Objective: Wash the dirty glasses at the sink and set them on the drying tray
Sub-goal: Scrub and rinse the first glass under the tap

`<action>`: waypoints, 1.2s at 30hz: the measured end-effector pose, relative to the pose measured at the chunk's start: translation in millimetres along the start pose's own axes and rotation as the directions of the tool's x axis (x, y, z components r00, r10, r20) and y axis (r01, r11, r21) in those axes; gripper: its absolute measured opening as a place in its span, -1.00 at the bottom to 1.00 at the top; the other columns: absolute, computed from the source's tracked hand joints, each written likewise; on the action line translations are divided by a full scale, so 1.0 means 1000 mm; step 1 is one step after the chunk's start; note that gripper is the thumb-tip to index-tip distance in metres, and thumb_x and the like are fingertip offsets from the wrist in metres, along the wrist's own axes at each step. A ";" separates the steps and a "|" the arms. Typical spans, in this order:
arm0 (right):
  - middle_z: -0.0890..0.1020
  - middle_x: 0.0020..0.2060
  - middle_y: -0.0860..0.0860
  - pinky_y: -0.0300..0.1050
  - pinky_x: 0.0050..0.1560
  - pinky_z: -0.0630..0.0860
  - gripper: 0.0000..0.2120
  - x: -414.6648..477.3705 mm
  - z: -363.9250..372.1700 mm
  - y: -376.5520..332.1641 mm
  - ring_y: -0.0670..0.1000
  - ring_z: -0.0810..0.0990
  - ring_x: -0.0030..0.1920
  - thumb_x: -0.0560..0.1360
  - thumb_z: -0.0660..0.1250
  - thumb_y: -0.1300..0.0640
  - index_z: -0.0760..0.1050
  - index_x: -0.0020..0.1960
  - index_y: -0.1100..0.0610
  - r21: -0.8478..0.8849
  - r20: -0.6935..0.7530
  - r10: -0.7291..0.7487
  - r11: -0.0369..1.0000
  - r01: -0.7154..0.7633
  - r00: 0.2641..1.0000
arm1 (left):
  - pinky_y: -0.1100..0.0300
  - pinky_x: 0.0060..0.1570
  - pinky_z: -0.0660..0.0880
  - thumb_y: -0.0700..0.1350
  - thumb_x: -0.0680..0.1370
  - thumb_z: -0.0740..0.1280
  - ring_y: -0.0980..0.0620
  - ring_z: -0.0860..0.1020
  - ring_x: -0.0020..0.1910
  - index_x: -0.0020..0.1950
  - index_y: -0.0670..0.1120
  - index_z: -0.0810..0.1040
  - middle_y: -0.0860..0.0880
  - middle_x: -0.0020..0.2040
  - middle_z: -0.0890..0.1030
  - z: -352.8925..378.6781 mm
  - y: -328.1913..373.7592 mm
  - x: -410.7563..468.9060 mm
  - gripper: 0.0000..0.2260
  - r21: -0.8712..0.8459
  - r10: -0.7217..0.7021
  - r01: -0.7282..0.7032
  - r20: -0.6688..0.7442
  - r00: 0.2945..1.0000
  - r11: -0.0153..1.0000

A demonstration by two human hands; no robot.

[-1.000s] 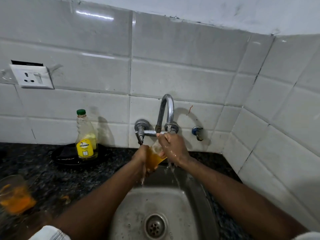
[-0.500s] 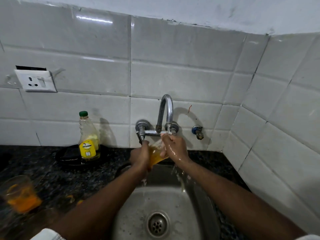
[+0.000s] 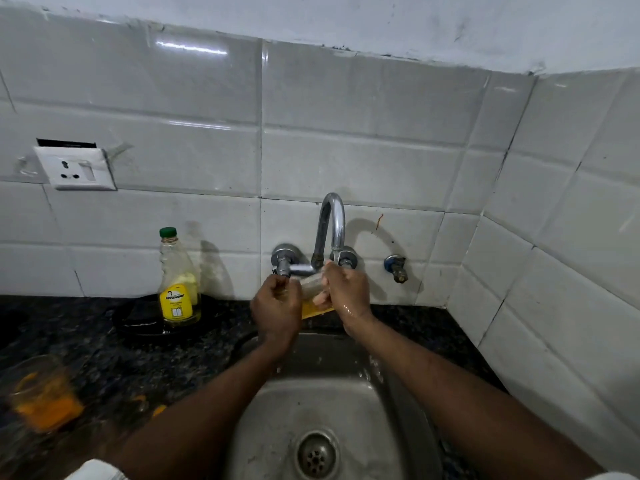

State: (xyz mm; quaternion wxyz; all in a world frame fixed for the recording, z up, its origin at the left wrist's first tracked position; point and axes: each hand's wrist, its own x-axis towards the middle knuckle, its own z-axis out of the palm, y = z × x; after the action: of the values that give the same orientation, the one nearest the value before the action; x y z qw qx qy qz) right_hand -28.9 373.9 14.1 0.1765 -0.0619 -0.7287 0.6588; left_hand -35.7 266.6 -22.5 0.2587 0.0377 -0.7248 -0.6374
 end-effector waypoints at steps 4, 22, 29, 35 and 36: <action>0.62 -0.42 0.14 0.06 -0.27 0.62 -0.66 -0.004 -0.003 0.004 0.05 0.62 -0.44 0.66 0.19 0.03 0.51 -0.23 0.15 -0.106 0.052 -0.107 0.988 0.112 0.993 | 0.13 -0.47 0.48 0.03 0.58 0.26 -0.18 0.62 -0.34 -0.06 -0.21 0.57 -0.23 -0.17 0.66 0.002 0.006 0.030 -0.70 0.130 -0.595 0.582 0.239 0.767 0.803; 0.67 -0.36 0.16 0.21 -0.19 0.65 -0.60 0.005 0.006 0.012 0.22 0.68 -0.32 0.60 0.22 -0.09 0.54 -0.30 0.10 -0.140 -0.149 -0.005 0.990 -0.016 0.989 | 0.21 -0.31 0.38 -0.02 0.59 0.33 -0.02 0.56 -0.22 -0.11 -0.12 0.58 -0.04 -0.22 0.61 -0.003 0.007 -0.005 -0.81 0.073 -0.034 0.030 0.058 0.998 0.997; 0.64 -0.39 0.16 0.20 -0.34 0.62 -0.62 -0.002 -0.001 0.014 0.15 0.66 -0.40 0.60 0.25 -0.06 0.57 -0.19 0.22 -0.308 0.019 -0.196 0.932 0.192 0.980 | 0.19 -0.49 0.47 0.08 0.61 0.19 -0.11 0.56 -0.30 0.06 -0.15 0.52 -0.23 -0.03 0.63 -0.003 -0.001 0.016 -0.69 0.066 -0.633 0.673 0.420 0.651 0.736; 0.61 -0.46 0.13 0.00 -0.36 0.60 -0.64 0.000 0.000 0.007 0.00 0.62 -0.49 0.62 0.26 -0.01 0.56 -0.20 0.23 -0.164 -0.021 -0.106 0.981 0.101 0.994 | 0.09 -0.29 0.52 -0.02 0.57 0.33 -0.10 0.60 -0.29 -0.19 -0.13 0.61 -0.12 -0.26 0.66 -0.002 -0.005 0.012 -0.77 0.080 -0.097 0.086 0.148 0.984 0.993; 0.61 -0.45 0.15 0.00 -0.38 0.59 -0.63 -0.001 -0.001 0.007 -0.04 0.61 -0.50 0.62 0.26 -0.01 0.54 -0.19 0.26 -0.197 0.018 -0.170 0.965 0.171 0.985 | 0.10 -0.37 0.51 0.03 0.58 0.29 -0.13 0.58 -0.34 -0.14 -0.15 0.60 -0.18 -0.21 0.67 -0.004 0.001 0.019 -0.73 0.084 -0.307 0.295 0.226 0.925 0.952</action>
State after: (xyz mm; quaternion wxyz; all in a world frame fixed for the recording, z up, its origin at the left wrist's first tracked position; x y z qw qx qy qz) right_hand -28.2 375.4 7.6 0.2250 -0.0159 -0.7934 0.5653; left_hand -50.3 255.9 -15.0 0.0690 0.0787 -0.7513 -0.6516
